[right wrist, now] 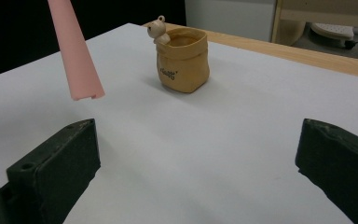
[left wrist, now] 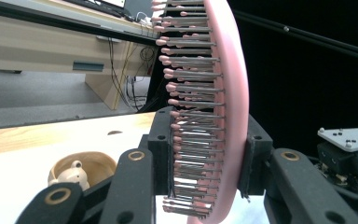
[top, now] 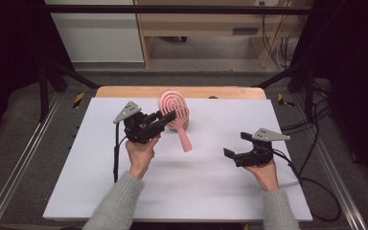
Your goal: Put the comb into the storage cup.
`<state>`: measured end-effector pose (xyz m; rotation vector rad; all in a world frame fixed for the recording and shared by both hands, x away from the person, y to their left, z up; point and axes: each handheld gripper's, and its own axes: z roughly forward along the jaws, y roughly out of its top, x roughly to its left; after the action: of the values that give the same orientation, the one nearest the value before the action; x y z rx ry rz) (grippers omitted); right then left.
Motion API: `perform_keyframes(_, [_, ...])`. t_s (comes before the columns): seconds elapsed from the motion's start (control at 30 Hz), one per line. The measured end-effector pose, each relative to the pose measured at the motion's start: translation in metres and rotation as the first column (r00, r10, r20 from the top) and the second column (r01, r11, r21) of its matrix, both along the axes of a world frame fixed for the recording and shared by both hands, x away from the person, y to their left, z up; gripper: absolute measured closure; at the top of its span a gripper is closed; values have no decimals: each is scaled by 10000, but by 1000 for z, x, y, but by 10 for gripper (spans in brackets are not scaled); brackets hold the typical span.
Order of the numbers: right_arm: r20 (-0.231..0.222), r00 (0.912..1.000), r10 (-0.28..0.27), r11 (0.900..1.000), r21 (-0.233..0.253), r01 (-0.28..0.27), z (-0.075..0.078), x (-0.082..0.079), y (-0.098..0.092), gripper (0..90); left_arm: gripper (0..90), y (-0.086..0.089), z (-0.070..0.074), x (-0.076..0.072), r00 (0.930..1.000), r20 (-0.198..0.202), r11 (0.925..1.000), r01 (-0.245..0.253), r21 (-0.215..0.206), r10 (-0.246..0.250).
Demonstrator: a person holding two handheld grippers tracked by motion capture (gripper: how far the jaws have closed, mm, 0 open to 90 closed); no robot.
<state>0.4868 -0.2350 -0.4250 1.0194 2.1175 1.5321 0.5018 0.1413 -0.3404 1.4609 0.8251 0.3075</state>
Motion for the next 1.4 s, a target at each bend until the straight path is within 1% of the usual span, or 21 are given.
perform_keyframes(0.33, [68, 9998, -202, 9996, 179, 201, -8, -2, -21, 1, 642, 7, 7, 4, 9997, 120, 9998, -204, -48, 204])
perform_keyframes(0.5, [31, 9995, -314, 9993, 197, 314, -14, -3, -28, 3, 642, 10, 10, 7, 9995, 118, 9995, -290, -143, 292])
perform_keyframes(0.53, [-34, 9994, -340, 9992, 197, 341, -15, -3, -29, 3, 642, 10, 10, 8, 9994, 124, 9994, -306, -152, 308])
perform_keyframes(0.6, [-84, 9994, -349, 9993, 98, 350, -17, -2, -30, 3, 641, 10, 11, 9, 9994, 122, 9992, -335, -202, 337])
perform_keyframes(0.73, [-91, 9993, -357, 9993, 68, 358, -20, -3, -32, 4, 642, 11, 13, 12, 9991, 130, 9991, -389, -188, 392])
perform_keyframes(0.93, [-45, 9996, -275, 9996, 5, 275, -21, -3, -33, 4, 641, 12, 14, 16, 9992, 85, 9988, -384, -313, 387])
perform_keyframes(1.4, [-120, 9997, -219, 9997, -119, 218, -22, -3, -32, 4, 641, 12, 26, 26, 9983, 241, 9983, -531, -237, 537])
